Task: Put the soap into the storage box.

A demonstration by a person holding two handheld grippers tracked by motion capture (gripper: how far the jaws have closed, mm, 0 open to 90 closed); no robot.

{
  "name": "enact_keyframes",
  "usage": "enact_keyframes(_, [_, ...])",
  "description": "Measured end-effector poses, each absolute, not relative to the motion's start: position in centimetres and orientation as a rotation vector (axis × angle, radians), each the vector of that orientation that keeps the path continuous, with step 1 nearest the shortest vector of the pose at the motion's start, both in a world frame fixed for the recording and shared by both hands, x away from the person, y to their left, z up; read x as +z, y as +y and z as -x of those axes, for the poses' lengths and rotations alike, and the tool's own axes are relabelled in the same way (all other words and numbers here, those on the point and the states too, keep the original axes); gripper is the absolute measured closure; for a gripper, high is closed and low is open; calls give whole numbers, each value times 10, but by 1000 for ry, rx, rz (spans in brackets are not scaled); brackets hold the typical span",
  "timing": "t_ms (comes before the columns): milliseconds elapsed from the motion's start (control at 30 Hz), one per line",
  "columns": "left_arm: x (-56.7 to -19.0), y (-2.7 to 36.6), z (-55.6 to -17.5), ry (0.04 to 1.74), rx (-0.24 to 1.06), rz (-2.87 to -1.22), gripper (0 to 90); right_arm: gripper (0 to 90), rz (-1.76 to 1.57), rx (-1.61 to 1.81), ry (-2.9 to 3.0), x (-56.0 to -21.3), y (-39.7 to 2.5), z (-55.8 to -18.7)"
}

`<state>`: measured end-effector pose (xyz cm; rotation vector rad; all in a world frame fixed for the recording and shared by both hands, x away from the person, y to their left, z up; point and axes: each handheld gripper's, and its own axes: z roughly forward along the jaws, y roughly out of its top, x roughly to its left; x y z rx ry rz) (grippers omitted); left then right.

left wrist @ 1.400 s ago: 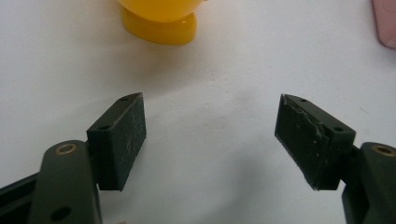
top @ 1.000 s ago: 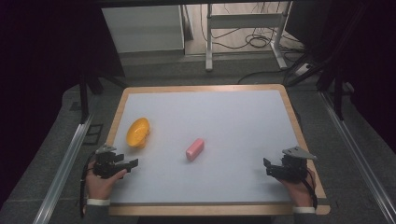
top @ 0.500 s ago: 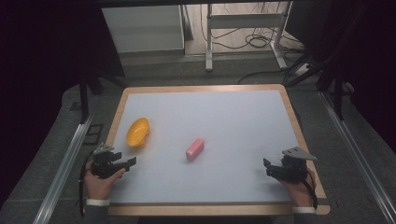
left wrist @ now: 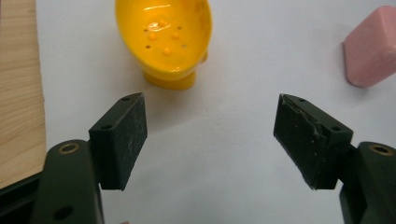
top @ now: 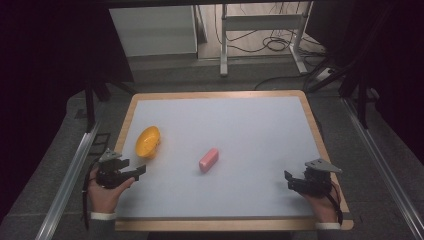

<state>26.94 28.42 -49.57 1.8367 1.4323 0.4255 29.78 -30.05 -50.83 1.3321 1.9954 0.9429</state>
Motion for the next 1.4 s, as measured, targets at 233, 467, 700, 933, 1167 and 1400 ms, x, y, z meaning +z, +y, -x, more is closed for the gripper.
enact_keyframes(233, [-482, 278, -273, 1395, 402, -1876, 253, 102, -1343, 946, 1975, -506, -305, -297])
enact_keyframes(467, [-472, 275, -277, 1385, 412, -1889, 252, 102, -1355, 938, 1974, -507, -308, -297])
enact_keyframes(700, [-464, 260, -281, 1354, 419, -1941, 243, 102, -1342, 936, 1980, -508, -305, -296])
enact_keyframes(933, [-460, 246, -284, 1323, 415, -1977, 238, 102, -1340, 936, 1975, -508, -305, -296])
enact_keyframes(1167, [-459, 236, -290, 1302, 404, -2015, 233, 102, -1338, 933, 1978, -508, -305, -296])
enact_keyframes(1400, [-455, 228, -293, 1280, 403, -2046, 230, 102, -1341, 926, 1980, -510, -304, -297])
